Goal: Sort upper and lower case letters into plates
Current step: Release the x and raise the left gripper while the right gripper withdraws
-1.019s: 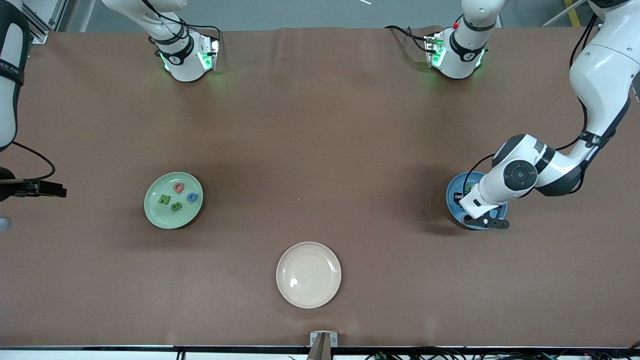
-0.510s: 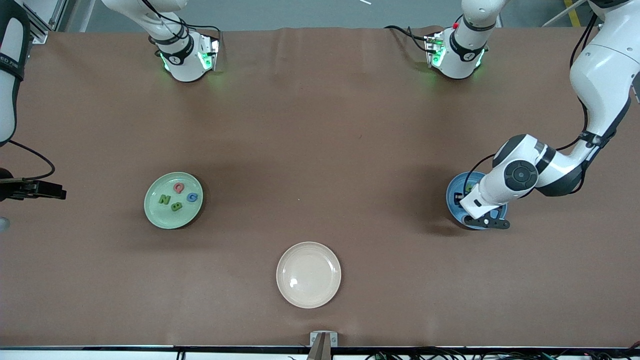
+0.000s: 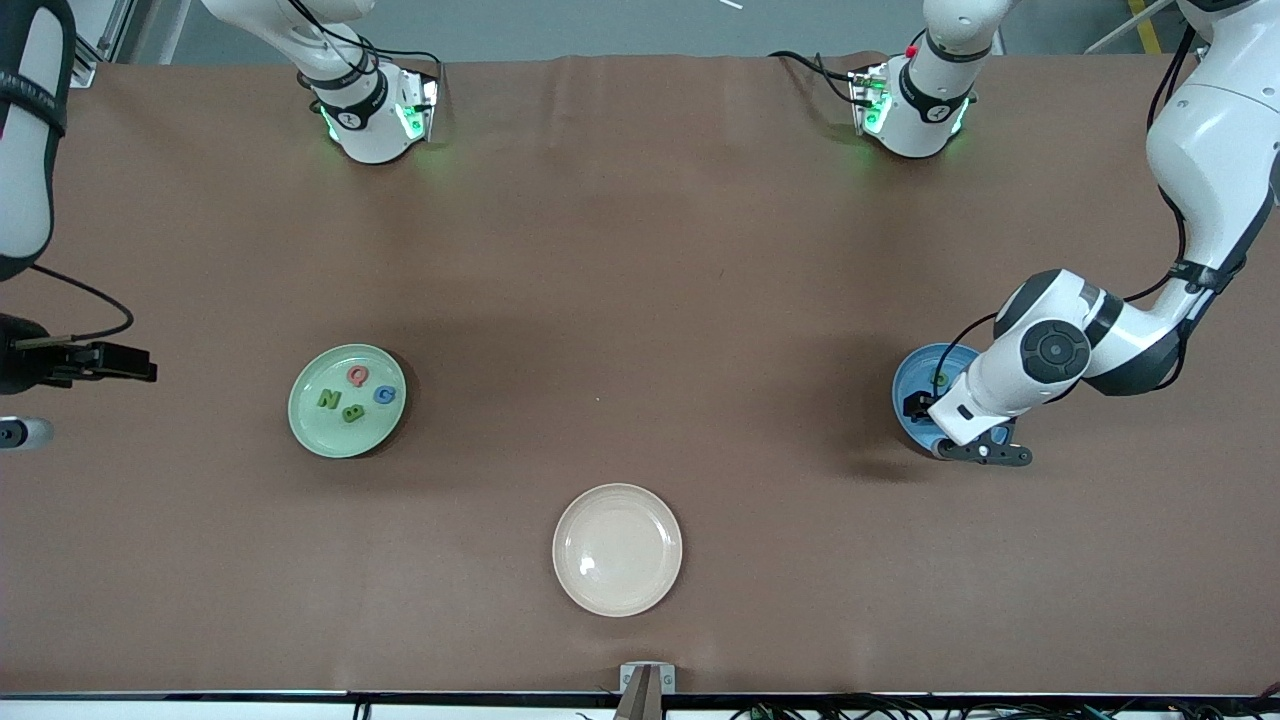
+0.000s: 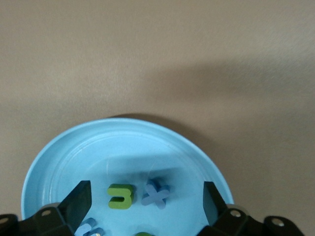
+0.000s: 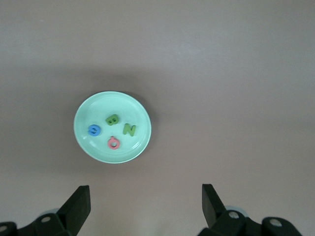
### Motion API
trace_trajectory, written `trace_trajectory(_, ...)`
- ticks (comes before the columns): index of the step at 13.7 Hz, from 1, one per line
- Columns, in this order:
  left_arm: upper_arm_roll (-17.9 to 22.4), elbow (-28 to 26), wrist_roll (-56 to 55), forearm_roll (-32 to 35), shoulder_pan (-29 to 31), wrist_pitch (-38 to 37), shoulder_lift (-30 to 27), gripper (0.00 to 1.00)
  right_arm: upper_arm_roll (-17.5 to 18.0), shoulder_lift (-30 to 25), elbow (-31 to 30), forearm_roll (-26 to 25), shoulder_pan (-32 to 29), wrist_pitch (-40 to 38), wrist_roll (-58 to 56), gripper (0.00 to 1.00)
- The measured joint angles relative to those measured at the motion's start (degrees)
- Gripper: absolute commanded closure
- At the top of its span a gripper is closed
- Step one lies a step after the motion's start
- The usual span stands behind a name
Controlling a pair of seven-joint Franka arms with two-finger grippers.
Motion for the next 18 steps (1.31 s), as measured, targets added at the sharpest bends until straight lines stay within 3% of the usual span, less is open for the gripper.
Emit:
trace_trajectory(3,-2.1,0.1,0.0,0.0,1.8,-1.8,-0.1,0.00,0.1,-1.3,-1.0,0.0,-0.1,-0.2,0.0,0.00)
trace_trajectory(7,-4.1,0.1,1.6,-0.5,5.8,-2.3,-0.1,0.00,3.9,-3.5,-4.3,0.0,-3.6,1.5,1.4,0.00)
trace_trajectory(9,-5.0,0.4,5.9,-3.8,7.9,-3.2,-0.3,0.00,5.6,-6.0,-7.4,0.0,-4.4,3.0,2.7,0.00)
trace_trajectory(12,-4.6,2.9,14.1,-14.5,7.4,-6.4,-2.4,0.00,7.9,-8.3,-10.4,-0.1,-5.2,4.0,3.5,0.00)
trace_trajectory(14,1.1,4.1,20.1,-23.3,2.8,-6.9,-7.0,0.00,8.5,-8.5,-10.9,-0.1,-5.2,4.2,3.9,0.00)
trace_trajectory(18,21.8,4.2,30.7,-40.9,-15.6,-7.9,-19.3,0.00,8.8,-9.1,-11.1,-0.3,-5.1,4.3,4.0,0.00)
